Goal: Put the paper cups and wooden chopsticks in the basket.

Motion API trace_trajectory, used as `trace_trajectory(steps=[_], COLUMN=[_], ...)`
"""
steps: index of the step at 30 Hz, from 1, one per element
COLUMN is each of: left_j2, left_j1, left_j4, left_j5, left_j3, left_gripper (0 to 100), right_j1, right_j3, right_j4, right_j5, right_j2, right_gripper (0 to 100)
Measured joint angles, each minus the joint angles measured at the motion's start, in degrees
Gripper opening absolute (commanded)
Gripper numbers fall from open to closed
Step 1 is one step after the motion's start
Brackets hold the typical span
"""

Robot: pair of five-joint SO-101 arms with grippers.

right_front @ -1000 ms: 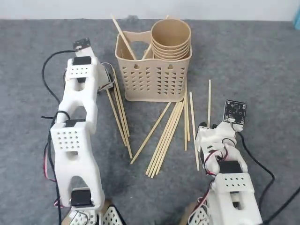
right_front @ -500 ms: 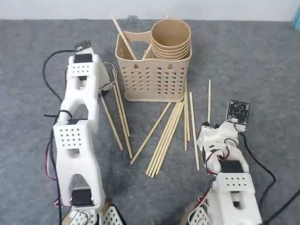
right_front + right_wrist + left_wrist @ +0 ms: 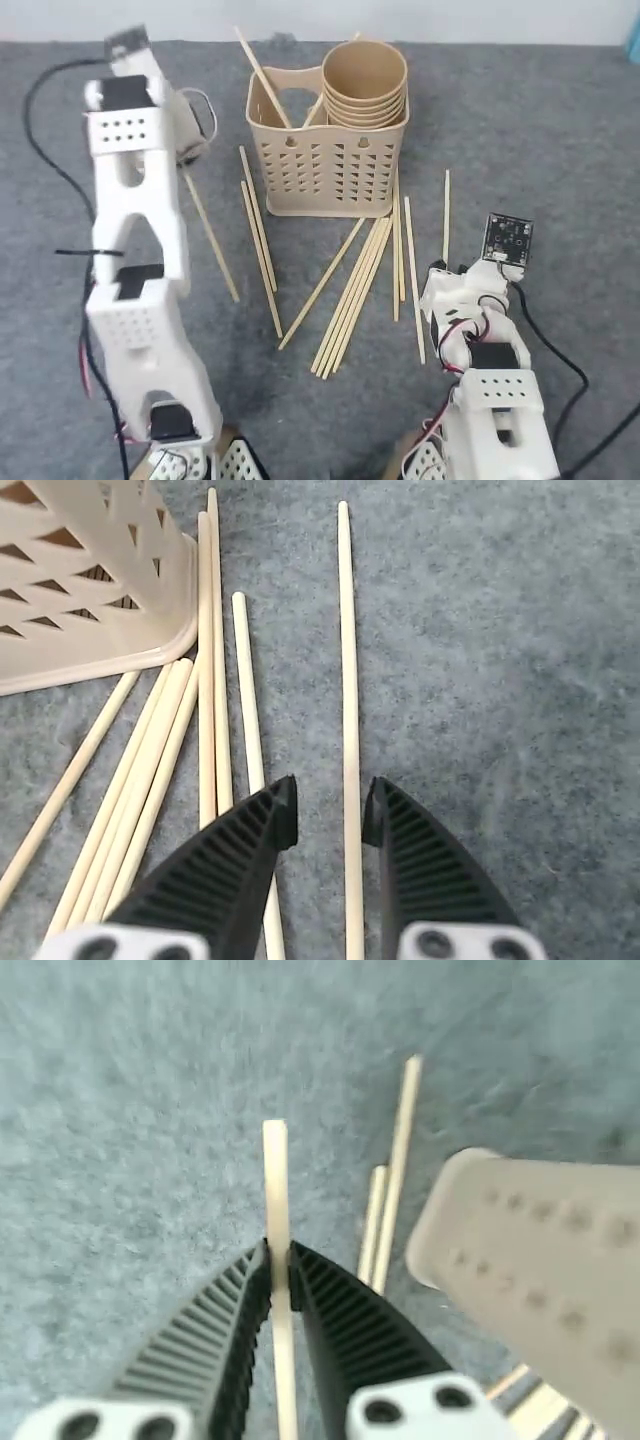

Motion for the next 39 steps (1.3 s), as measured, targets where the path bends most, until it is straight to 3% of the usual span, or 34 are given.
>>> trace_trajectory(steps=[8, 13, 21, 24, 31, 39], left_j2=[-12.8, -20.4, -33.2, -37.3, -52.1, -68.7], left_j1=[0.0, -0.1, -6.0, -7.4, -7.3, -7.4], left_j4=[0.3, 0.3, 0.3, 0.3, 0.3, -17.3], left_j5=[-0.3, -4.4, -7.4, -7.4, -15.2, -15.5], left_j3=[1.8, 2.0, 2.1, 4.2, 14.4, 31.8], left_gripper=[1, 1, 1, 1, 1, 1], right_j1=[0.4, 0.4, 0.4, 0.4, 0.4, 0.4], right_j3=[0.0, 0.0, 0.0, 0.0, 0.0, 0.0], right_j4=[0.0, 0.0, 0.0, 0.0, 0.0, 0.0], right_j5=[0.0, 0.0, 0.0, 0.0, 0.0, 0.0], right_j2=[0.0, 0.0, 0.0, 0.0, 0.0, 0.0], right_gripper=[11.9, 11.9, 11.9, 11.8, 11.7, 11.5])
